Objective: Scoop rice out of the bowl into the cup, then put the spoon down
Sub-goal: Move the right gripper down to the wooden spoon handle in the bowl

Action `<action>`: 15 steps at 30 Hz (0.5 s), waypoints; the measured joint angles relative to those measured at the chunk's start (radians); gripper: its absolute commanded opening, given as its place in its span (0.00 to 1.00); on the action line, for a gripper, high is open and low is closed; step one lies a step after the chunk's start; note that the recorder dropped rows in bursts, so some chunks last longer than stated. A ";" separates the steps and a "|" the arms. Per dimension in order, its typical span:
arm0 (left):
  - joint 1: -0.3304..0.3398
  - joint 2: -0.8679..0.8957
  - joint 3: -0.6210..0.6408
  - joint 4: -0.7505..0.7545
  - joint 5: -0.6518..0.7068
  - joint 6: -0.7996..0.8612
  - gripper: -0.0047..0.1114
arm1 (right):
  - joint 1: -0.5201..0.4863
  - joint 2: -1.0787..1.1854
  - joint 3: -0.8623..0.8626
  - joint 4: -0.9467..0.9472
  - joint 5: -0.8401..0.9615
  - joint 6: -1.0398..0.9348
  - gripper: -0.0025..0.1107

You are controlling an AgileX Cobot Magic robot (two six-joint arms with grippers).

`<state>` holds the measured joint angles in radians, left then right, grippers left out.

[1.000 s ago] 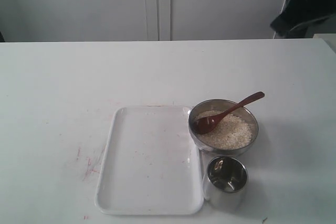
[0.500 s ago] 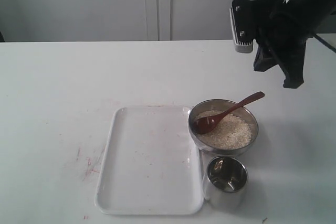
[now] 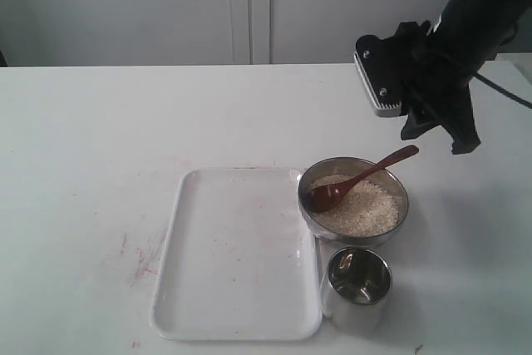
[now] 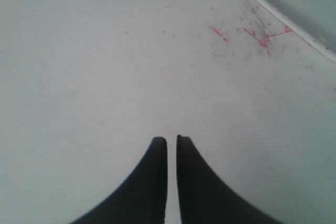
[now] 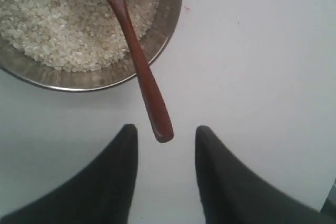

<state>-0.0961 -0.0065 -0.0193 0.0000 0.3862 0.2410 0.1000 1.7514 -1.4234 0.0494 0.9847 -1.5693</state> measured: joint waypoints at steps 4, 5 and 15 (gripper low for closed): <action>0.000 0.000 0.000 0.000 0.000 0.000 0.16 | 0.000 0.028 0.000 -0.014 0.001 -0.058 0.39; 0.000 0.000 0.000 0.000 0.000 0.000 0.16 | 0.000 0.035 0.000 -0.030 0.001 -0.065 0.39; 0.000 0.000 0.000 0.000 0.000 0.000 0.16 | 0.002 0.116 0.000 -0.120 -0.001 -0.074 0.39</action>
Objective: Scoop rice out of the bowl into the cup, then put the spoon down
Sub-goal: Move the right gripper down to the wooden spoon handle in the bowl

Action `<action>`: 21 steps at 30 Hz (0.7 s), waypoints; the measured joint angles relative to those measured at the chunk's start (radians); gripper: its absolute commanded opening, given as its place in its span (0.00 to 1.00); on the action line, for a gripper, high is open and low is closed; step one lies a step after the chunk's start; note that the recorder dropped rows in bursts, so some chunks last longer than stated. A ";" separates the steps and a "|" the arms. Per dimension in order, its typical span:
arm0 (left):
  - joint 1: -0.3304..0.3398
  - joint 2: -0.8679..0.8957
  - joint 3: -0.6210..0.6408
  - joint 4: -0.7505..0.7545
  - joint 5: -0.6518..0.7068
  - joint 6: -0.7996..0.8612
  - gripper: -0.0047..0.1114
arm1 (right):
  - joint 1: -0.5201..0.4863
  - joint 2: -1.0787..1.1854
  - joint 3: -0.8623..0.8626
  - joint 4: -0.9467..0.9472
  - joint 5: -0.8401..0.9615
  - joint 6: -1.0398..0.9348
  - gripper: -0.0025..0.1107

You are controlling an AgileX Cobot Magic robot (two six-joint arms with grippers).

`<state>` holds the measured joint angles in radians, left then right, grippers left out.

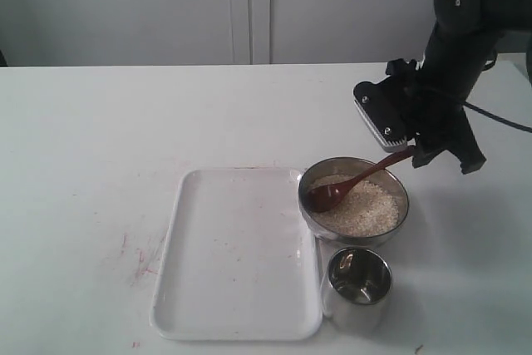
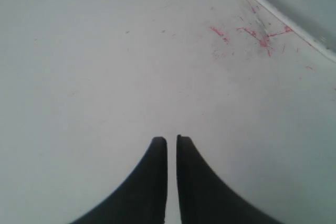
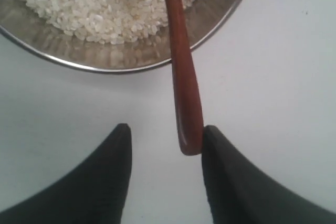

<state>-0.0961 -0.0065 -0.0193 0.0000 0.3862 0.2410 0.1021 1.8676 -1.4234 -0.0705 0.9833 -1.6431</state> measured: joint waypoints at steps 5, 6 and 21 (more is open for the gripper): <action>0.000 0.000 0.000 0.000 0.000 0.000 0.16 | 0.000 0.037 0.000 -0.008 -0.023 0.000 0.39; 0.000 0.000 0.000 0.000 0.000 0.000 0.16 | 0.000 0.041 0.000 -0.008 -0.030 0.000 0.39; 0.000 0.000 0.000 0.000 0.000 0.000 0.16 | 0.000 0.071 0.000 -0.011 -0.085 -0.005 0.39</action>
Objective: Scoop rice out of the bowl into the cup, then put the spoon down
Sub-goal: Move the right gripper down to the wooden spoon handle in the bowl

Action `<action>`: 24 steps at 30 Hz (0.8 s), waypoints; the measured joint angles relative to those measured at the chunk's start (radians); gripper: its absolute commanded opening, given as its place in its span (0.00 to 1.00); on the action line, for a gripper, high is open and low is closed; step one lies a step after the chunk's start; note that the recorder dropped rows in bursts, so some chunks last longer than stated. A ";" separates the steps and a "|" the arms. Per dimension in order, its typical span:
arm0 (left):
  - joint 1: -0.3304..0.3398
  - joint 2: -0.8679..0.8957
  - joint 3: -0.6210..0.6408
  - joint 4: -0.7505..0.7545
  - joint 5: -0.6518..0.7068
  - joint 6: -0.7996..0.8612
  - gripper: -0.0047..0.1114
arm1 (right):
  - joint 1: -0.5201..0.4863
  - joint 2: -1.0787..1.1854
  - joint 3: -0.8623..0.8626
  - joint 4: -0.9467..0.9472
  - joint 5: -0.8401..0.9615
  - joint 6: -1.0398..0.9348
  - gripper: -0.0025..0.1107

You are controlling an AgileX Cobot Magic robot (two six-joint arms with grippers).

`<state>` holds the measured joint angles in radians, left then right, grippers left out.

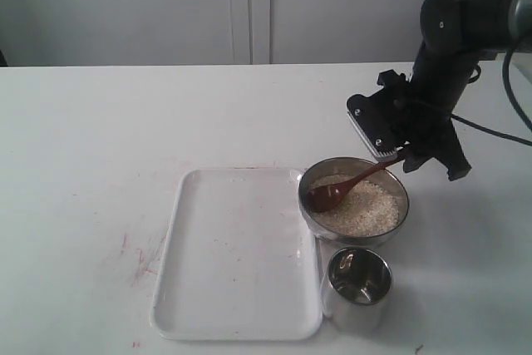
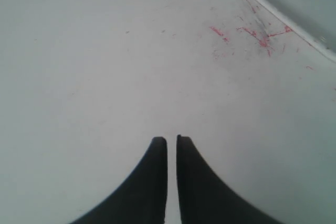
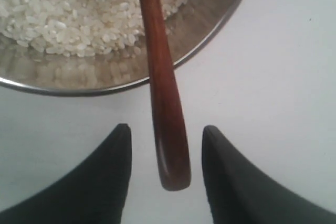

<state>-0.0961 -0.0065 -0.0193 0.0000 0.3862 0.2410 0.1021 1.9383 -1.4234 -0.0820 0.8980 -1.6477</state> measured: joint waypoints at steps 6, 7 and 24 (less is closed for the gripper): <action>0.000 0.000 0.000 0.000 0.000 0.000 0.16 | 0.000 0.008 0.000 0.018 -0.002 0.000 0.39; 0.000 0.000 0.000 0.000 0.000 0.000 0.16 | 0.000 0.008 0.000 0.026 -0.002 -0.002 0.39; 0.000 0.000 0.000 0.000 0.000 0.000 0.16 | 0.006 0.008 0.000 0.082 0.011 -0.004 0.27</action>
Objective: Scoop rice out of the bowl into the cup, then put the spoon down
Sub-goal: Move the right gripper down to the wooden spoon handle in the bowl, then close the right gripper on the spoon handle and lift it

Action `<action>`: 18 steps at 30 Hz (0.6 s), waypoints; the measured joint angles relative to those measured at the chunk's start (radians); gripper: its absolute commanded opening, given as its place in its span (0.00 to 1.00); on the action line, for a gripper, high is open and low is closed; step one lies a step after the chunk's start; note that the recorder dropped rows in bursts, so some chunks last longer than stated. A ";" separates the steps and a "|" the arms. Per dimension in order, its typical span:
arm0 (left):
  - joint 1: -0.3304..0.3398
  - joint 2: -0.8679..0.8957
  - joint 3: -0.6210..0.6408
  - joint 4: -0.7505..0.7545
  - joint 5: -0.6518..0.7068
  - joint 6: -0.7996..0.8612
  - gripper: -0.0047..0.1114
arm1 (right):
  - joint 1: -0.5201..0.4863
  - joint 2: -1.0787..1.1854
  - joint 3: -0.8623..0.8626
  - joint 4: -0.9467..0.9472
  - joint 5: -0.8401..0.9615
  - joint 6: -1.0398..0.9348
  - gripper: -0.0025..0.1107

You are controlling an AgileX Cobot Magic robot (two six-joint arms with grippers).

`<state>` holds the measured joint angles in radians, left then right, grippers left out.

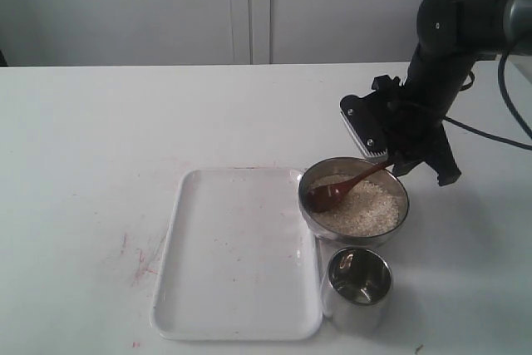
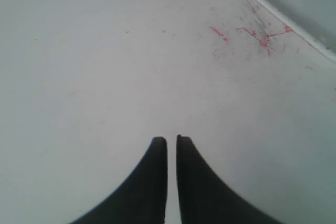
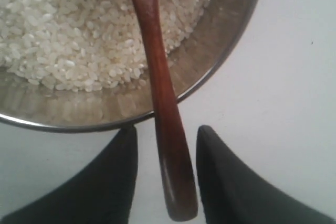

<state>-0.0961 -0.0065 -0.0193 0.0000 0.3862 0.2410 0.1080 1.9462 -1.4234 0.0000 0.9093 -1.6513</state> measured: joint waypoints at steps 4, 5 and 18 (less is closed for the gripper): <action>0.000 0.000 0.000 0.000 0.000 0.000 0.16 | 0.000 0.000 0.000 0.000 0.005 0.002 0.17; 0.000 0.000 0.000 0.000 0.000 0.000 0.16 | 0.000 0.000 0.000 0.000 0.006 0.004 0.15; 0.000 0.000 0.000 0.000 0.000 0.000 0.16 | 0.000 -0.027 0.000 -0.012 0.072 0.172 0.02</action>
<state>-0.0961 -0.0065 -0.0193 0.0000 0.3862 0.2410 0.1080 1.9189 -1.4234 -0.0116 0.9816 -1.4795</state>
